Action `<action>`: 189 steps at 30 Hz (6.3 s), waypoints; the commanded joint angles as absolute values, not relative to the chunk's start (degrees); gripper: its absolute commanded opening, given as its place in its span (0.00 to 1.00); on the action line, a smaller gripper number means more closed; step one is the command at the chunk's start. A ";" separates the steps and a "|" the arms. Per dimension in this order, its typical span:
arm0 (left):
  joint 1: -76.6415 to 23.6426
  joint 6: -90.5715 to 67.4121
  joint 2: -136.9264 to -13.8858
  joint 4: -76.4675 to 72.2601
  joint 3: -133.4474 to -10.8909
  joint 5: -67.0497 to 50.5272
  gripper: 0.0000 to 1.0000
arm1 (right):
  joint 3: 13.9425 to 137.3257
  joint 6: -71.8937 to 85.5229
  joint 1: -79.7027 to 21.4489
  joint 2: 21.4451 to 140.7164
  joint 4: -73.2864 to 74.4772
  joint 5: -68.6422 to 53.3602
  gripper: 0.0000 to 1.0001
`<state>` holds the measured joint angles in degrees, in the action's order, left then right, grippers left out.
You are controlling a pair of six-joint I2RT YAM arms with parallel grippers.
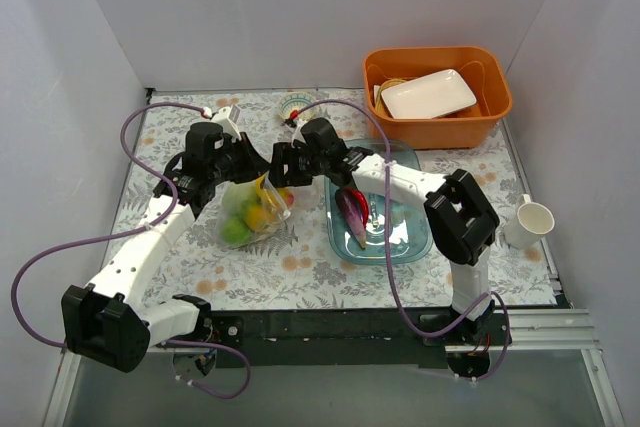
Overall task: Place the food in the zip-top bag and seal the zipper
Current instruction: Place the fake fruit in the zipper food storage bag, then pick up the fake fruit from the bin, then place the fake fruit in the zipper food storage bag.
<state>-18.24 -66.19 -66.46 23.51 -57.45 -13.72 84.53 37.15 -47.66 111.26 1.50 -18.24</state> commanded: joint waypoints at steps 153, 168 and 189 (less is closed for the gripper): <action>-18.19 -68.64 -64.34 25.40 -58.80 -5.10 0.08 | 62.40 29.80 -24.00 88.77 15.99 5.81 0.39; -18.19 -68.82 -64.60 25.14 -58.71 -5.45 0.08 | 65.30 29.00 -25.84 83.15 15.12 -12.73 0.39; -18.19 -69.17 -64.25 25.05 -58.18 -5.89 0.08 | 78.92 26.37 -39.81 94.39 10.81 -27.77 0.41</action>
<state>-18.13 -69.04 -65.17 25.26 -57.60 -5.39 75.13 27.55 -38.15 92.36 13.26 -25.50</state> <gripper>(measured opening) 0.082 0.689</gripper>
